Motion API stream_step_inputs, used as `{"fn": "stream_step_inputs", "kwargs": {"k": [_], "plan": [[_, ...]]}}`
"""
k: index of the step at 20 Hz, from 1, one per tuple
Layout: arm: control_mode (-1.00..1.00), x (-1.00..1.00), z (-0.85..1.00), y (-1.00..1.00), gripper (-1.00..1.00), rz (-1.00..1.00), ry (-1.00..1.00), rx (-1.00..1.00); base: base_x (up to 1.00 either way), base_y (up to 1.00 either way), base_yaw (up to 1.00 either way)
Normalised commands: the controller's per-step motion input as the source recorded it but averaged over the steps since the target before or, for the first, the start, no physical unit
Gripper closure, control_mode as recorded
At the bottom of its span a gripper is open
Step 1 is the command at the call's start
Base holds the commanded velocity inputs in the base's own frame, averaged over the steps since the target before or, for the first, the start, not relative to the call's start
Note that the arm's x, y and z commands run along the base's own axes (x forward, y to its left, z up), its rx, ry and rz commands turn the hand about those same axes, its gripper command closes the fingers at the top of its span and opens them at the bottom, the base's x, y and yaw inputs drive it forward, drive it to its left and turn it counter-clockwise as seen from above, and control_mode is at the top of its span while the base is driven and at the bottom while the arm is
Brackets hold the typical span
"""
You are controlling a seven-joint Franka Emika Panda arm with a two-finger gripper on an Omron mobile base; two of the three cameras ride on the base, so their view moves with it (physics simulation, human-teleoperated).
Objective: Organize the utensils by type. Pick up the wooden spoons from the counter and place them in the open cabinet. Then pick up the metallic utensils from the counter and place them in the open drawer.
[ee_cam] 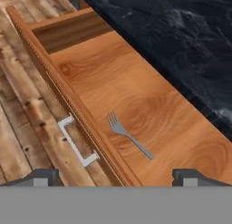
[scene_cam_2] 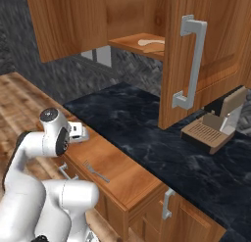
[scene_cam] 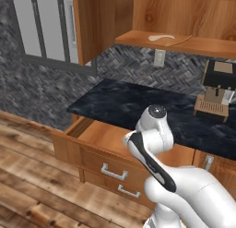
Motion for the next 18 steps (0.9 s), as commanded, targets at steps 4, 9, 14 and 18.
{"fn": "stream_step_inputs", "kwargs": {"k": [4, 9, 14, 18], "plan": [[-1.00, -0.33, 0.34, 0.13, -1.00, -0.42, 0.05, 0.06, 0.00, 0.00, 0.00], [-1.00, -0.24, 0.44, 0.05, -1.00, -0.45, 0.08, 0.00, 0.00, 0.00, 0.00], [-1.00, -0.28, 0.16, 0.00, -1.00, -0.24, 0.02, 0.00, 0.00, 0.00, 0.00], [-1.00, -0.12, 0.01, -0.02, -1.00, -0.01, 0.00, 0.01, 0.00, 0.00, 0.00]]}}
